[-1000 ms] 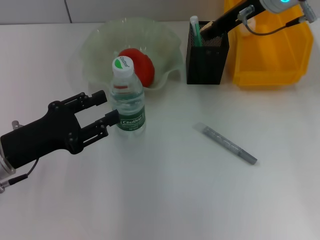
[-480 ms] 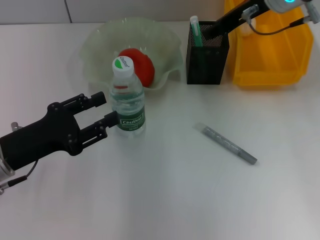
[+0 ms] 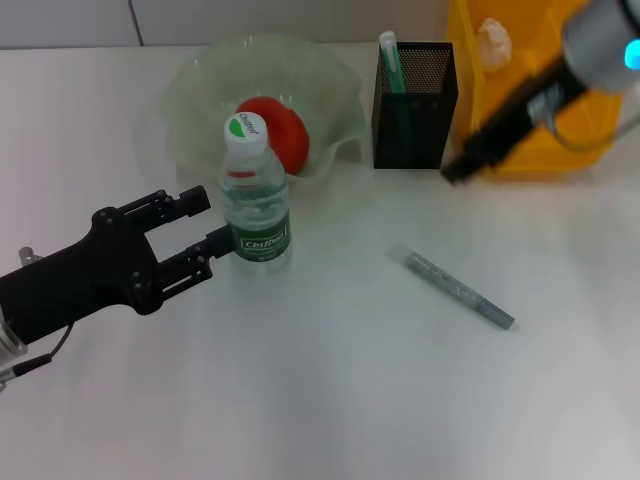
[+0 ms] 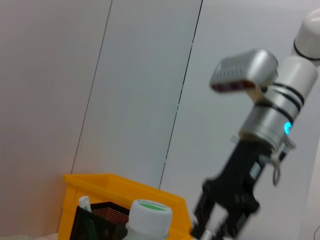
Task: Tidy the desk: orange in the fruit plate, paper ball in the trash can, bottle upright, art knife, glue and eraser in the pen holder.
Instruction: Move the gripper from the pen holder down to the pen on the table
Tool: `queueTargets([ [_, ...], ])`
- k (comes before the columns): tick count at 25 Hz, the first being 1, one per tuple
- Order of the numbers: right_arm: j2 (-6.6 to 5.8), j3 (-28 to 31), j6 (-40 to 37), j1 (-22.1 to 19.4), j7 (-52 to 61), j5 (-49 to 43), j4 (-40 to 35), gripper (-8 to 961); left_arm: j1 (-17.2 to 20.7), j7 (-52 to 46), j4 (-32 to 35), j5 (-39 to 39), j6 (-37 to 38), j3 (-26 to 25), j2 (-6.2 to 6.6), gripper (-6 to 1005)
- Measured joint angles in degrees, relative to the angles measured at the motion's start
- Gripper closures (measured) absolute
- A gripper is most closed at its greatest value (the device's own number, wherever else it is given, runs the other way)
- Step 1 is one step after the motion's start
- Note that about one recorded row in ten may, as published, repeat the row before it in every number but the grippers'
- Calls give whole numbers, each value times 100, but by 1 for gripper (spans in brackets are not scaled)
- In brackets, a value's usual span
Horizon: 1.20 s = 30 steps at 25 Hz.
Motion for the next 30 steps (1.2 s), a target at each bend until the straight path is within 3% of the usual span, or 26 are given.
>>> queueTargets([
  [5,19,-904,277,-355,274,23,14,496,9,34,0,0,2,0,0,392],
  [12,32,-1528,808,-434,380,223,547,514,7,40,0,0,2,0,0,392],
  [30,22,-1983,1531,-401,270,501,1332,560,57,111,-62,-56,1,0,-4,391],
])
